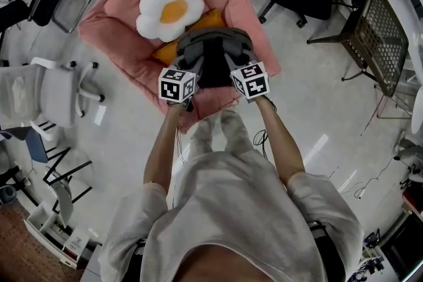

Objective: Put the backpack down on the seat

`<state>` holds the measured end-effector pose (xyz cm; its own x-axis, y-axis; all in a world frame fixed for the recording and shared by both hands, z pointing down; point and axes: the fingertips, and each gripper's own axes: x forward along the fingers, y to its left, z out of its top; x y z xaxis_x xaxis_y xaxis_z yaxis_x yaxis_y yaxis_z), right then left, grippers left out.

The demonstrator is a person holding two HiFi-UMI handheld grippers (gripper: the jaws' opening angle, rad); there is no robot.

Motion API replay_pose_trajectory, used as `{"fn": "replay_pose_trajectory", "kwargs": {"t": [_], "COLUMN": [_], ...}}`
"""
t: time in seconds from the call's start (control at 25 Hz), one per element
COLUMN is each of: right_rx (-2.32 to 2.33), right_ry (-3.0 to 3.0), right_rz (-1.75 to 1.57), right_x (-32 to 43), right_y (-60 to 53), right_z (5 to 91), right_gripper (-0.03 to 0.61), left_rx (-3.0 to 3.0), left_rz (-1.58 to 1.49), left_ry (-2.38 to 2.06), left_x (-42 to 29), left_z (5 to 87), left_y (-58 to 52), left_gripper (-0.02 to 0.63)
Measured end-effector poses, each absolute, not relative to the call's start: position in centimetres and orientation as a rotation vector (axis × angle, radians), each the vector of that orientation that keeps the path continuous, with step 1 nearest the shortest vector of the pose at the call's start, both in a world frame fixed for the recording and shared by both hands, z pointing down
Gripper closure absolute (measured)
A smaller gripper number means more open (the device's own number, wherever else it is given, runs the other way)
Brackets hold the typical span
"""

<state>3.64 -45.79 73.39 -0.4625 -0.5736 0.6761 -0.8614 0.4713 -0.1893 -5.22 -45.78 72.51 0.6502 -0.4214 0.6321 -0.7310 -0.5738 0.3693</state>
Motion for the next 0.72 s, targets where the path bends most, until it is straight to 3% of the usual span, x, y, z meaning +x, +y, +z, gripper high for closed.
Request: {"fn": "replay_pose_trajectory", "kwargs": {"t": [0.32,0.4,0.6,0.72], "right_rx": [1.189,1.186,1.232,1.253], "right_ry": [-2.153,-2.155,-2.165,-2.167], "right_rz": [0.805,0.842,0.807,0.772], "right_x": [3.4,3.3,3.7,4.2], "right_y": [-46.4,-46.6,-47.4,-47.2], "right_z": [75.3,75.4,75.0,74.5], "right_gripper": [0.493,0.432,0.227,0.199], "left_rx": [2.221,2.203,2.176,2.172], "left_rz": [0.68,0.693,0.722,0.706], "left_ry": [-0.888,-0.896,-0.927,-0.945], "left_x": [-5.5,-5.9,-7.0,-7.6], "left_z": [74.3,74.7,75.5,75.4], "left_y": [-46.2,-46.0,-45.6,-45.2], "left_gripper": [0.502,0.44,0.372,0.364]}}
